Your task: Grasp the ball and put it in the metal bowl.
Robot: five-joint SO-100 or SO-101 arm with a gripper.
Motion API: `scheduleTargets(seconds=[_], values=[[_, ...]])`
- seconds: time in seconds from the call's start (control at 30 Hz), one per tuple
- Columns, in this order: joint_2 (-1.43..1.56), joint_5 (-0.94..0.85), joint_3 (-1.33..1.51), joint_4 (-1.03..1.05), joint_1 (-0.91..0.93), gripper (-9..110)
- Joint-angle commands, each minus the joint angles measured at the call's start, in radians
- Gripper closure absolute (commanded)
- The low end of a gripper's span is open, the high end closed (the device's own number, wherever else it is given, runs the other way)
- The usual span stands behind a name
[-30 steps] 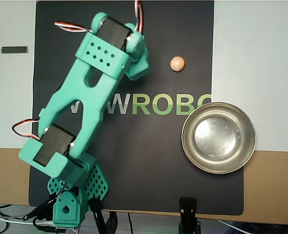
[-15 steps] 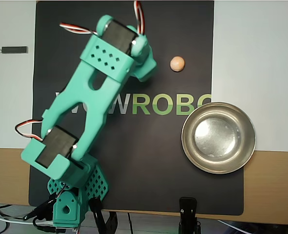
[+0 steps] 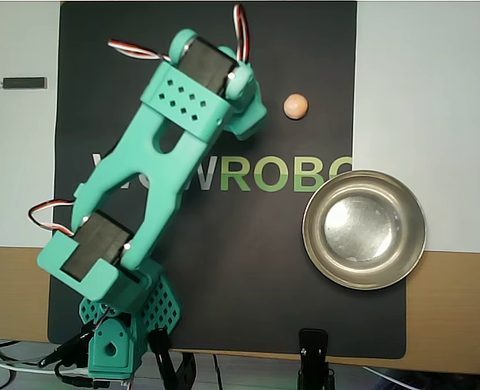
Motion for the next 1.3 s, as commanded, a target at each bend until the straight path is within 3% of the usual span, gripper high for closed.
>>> scheduleTargets(seconds=[0.0,0.4,0.53,0.63,1.27], values=[[0.006,-0.006,-0.020,-0.012,-0.002,102],[0.006,-0.006,-0.009,-0.080,0.009,100],[0.006,-0.006,-0.008,-0.078,0.014,77],[0.006,-0.006,-0.008,-0.078,0.014,71],[-0.009,-0.006,-0.009,-0.091,0.015,71]])
